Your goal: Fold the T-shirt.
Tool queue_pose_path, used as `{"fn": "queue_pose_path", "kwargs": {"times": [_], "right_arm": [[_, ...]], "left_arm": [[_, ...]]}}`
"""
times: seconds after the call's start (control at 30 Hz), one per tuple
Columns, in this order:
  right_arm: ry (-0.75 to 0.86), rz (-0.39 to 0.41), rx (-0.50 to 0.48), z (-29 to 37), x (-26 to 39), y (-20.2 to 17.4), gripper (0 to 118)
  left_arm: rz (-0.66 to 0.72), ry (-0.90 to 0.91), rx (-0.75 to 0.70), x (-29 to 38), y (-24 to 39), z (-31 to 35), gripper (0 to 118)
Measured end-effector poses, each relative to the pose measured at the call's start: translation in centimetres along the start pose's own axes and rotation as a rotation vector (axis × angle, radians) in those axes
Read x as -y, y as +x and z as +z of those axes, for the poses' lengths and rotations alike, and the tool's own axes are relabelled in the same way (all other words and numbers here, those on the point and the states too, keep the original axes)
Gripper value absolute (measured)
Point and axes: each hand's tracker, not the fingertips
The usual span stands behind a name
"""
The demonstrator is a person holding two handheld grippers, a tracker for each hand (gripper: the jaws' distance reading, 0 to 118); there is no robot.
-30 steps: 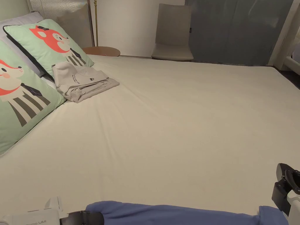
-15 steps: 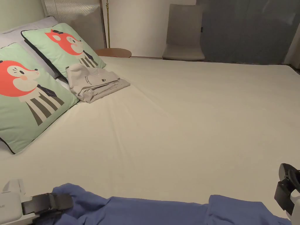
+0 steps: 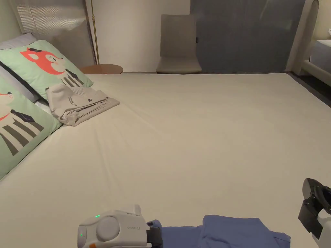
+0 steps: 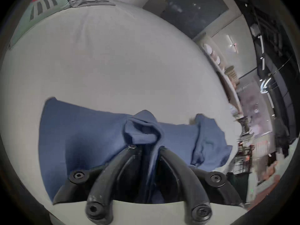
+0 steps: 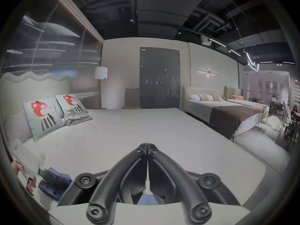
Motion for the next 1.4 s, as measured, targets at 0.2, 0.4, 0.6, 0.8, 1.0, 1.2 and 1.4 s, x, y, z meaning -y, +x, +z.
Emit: {"fn": "queue_pose_path", "kwargs": {"times": [0.2, 0.4, 0.6, 0.8, 1.0, 1.2, 1.4], "right_arm": [[-0.016, -0.044, 0.024, 0.1, 0.7, 1.4, 1], [-0.030, -0.066, 0.001, 0.0, 1.3, 1.3, 1], [-0.034, -0.072, -0.024, 0.1, 1.6, 1.3, 1], [-0.026, -0.079, -0.007, 0.8, 1.5, 2.5, 1], [-0.020, -0.092, 0.019, 1.1, 1.4, 3.2, 1], [-0.010, -0.081, 0.018, 1.3, 0.9, 3.0, 1], [-0.004, -0.074, 0.001, 0.6, 0.5, 2.2, 1]], "left_arm": [[0.063, 0.116, 0.209, 0.6, 0.3, 5.1, 110], [0.013, 0.469, -0.015, 2.4, -1.0, 8.1, 38], [-0.215, 0.391, -0.229, 5.5, 1.9, 1.9, 1], [-0.321, 0.342, -0.221, 7.9, 6.7, -2.2, 1], [-0.435, 0.353, -0.182, 9.0, 10.1, -3.0, 0], [-0.346, 0.325, -0.029, 7.9, 9.5, -1.0, 0], [-0.029, 0.279, 0.322, 2.5, 0.5, 7.5, 1]]}}
